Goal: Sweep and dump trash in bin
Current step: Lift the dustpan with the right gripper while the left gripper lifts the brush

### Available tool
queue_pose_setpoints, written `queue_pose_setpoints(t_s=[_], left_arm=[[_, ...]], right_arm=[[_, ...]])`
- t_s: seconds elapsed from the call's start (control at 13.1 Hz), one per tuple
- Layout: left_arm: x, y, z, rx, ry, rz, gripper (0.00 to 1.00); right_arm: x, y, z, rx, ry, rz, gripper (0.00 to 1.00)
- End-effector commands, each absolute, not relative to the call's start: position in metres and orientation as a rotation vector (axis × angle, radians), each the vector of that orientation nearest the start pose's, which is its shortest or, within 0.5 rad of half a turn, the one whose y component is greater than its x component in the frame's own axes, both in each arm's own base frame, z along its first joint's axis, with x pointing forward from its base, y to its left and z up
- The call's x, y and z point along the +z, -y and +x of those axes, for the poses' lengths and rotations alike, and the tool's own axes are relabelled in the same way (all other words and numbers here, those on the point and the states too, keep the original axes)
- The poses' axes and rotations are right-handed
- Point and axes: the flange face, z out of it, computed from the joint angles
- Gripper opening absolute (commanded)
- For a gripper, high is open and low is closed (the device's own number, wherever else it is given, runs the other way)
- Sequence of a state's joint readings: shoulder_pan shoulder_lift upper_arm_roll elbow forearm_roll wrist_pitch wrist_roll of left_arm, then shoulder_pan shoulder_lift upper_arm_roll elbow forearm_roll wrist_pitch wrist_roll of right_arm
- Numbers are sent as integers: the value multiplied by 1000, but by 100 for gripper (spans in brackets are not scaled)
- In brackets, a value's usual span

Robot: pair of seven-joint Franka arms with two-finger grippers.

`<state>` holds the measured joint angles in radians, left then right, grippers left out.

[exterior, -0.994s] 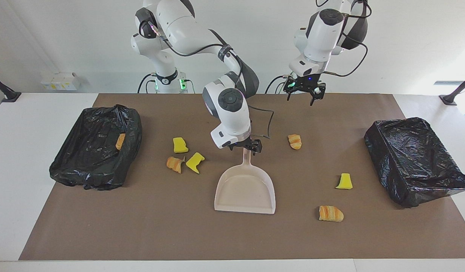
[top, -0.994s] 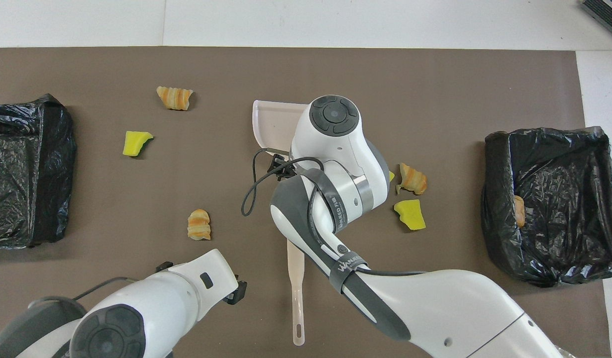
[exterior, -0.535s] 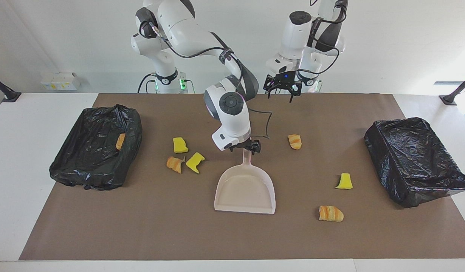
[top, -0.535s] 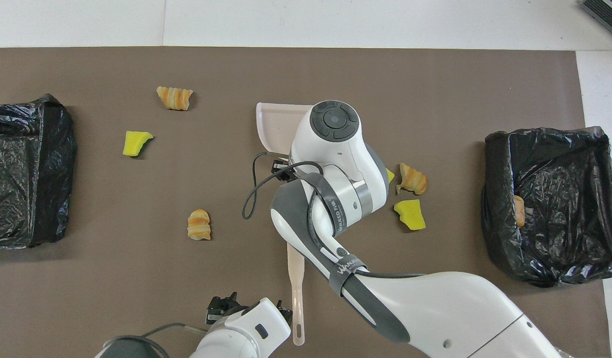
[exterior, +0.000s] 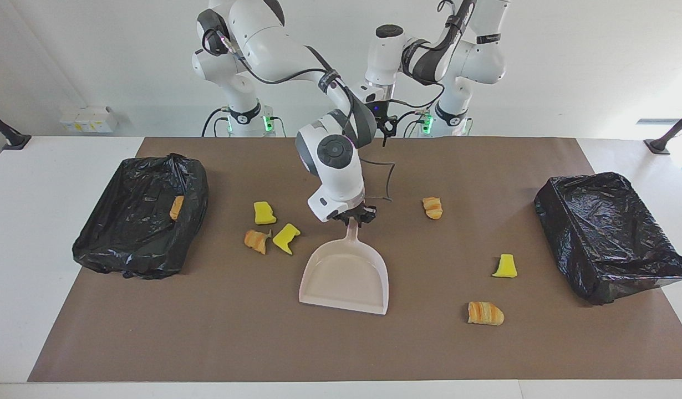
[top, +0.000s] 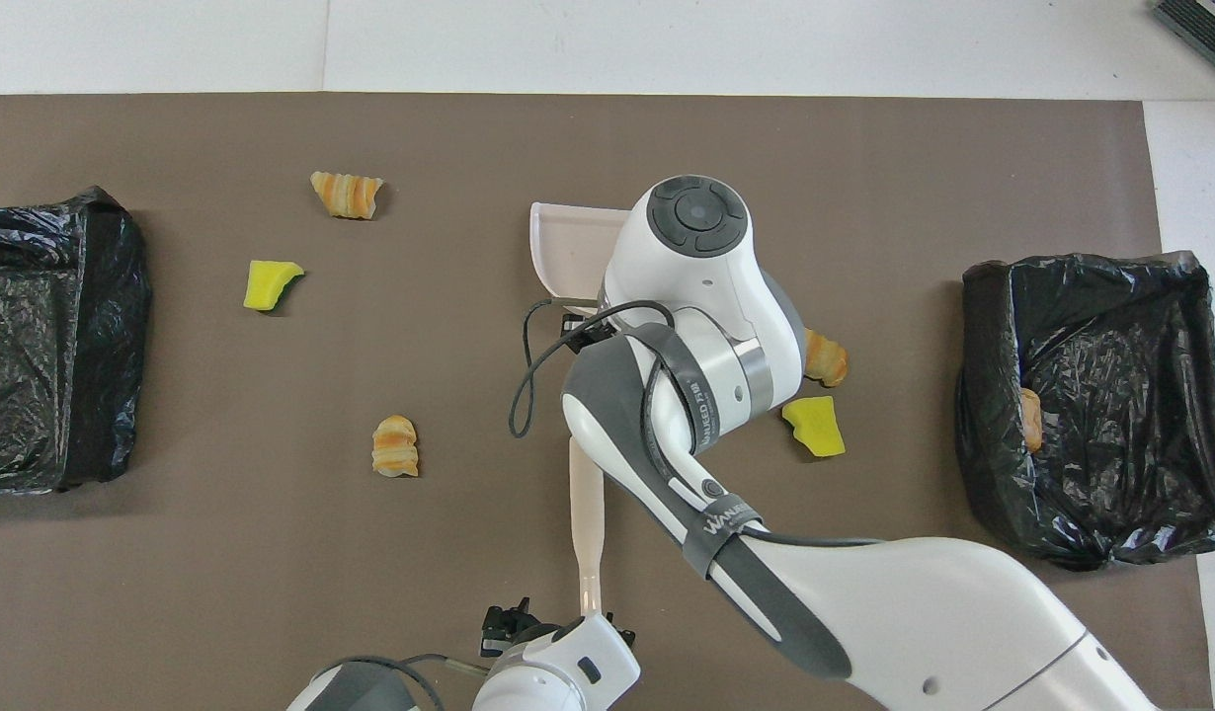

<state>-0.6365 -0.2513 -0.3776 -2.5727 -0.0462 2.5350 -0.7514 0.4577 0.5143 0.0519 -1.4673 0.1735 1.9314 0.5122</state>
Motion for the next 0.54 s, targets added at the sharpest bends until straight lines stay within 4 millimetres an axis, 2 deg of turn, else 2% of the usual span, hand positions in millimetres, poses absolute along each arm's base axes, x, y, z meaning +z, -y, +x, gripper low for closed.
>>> queue_pose_setpoints(t_s=[0.0,0.15,0.31,0.46], left_arm=[[363,404,250,-243,-355,-3251,100],[360,404,250,-237,-359,-3244,100],[352,405,249,-215,-363,-3238,100],[349,405,249,-206,-362,-3235,100]], right_arm=[[423,-305,607,197,63,-2961,0],[442,-282,611,160,272,-2935,0],[457,-261,613,139,399,-2917,0],[466,-228,616,160,624,-2870,0]])
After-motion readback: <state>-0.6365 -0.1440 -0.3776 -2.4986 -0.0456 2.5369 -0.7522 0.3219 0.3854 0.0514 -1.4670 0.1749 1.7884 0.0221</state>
